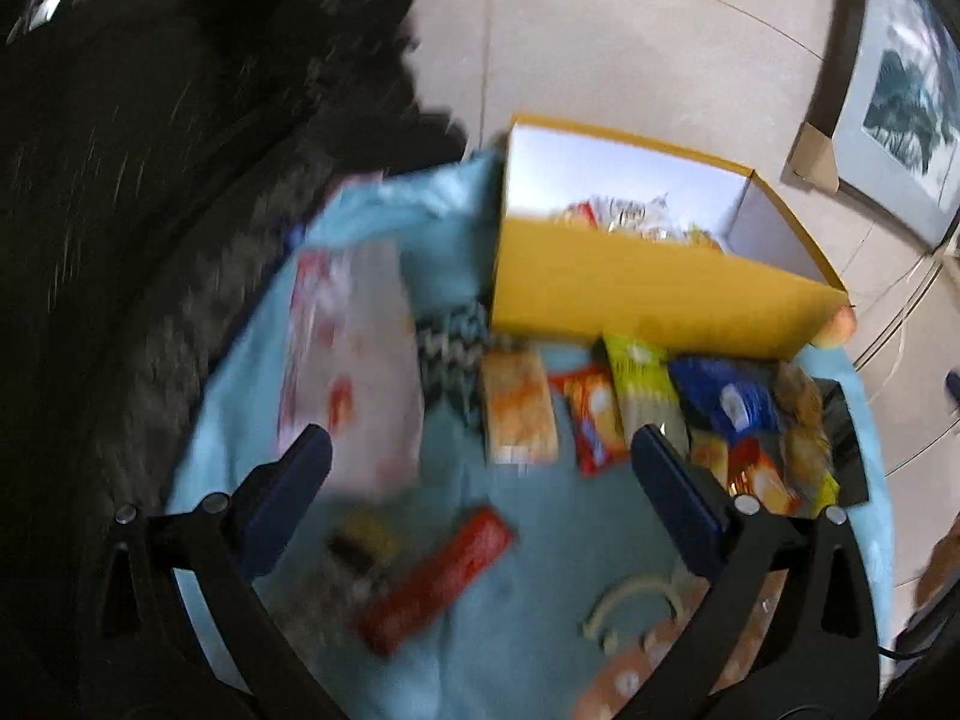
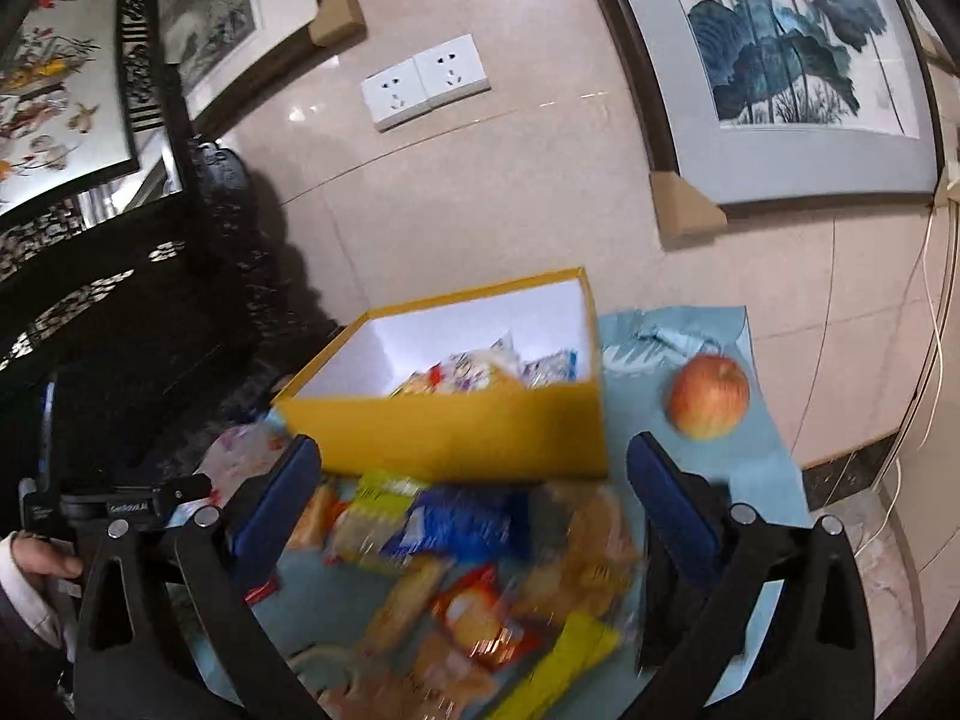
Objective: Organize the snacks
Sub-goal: 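Return the left gripper to the pile and grasp the red snack bar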
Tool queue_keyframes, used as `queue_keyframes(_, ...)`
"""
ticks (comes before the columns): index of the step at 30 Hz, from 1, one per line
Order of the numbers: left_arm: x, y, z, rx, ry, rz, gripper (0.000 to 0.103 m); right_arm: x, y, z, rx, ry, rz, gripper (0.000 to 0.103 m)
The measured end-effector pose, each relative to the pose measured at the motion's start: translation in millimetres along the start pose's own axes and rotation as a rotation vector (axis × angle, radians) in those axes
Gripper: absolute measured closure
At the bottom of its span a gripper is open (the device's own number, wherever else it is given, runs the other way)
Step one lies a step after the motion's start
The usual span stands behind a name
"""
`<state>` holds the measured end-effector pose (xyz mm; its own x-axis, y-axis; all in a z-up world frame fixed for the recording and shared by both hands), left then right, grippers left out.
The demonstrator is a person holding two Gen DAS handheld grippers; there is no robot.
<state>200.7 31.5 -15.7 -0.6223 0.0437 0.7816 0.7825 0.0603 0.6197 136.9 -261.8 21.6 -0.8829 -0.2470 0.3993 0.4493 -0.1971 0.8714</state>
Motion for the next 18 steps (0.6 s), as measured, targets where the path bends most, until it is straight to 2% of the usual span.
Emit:
queue_keyframes(4,1.3,-32.5,8.8,0.012,-0.006,0.039,0.002,15.6,-35.1,7.0,-0.016,0.023,0.034,0.001)
queue_keyframes(8,-17.8,-56.4,5.3,-0.003,-0.014,0.072,0.002,24.6,-67.1,2.9,-0.104,0.073,0.053,0.001)
queue_keyframes(14,-50.9,-77.6,-1.8,-0.096,0.047,0.121,0.002,1.9,-99.5,-18.9,-0.258,0.124,0.120,0.001)
queue_keyframes(18,-71.3,-84.5,-0.6,-0.072,0.013,0.175,0.002,-14.9,-114.2,-35.6,-0.353,0.121,0.204,0.001)
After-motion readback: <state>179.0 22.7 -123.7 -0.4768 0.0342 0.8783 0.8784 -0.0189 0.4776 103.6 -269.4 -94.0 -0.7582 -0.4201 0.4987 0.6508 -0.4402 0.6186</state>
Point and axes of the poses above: each gripper's, at about its wrist camera, not at the fingertips, and x roughly against the way its jaws point, z to its left, y to its top, the point moved 8 cm from there along -x, roughly the way its jaws point, and after that the axes turned 1 degree about x, right-handed, at the moved point
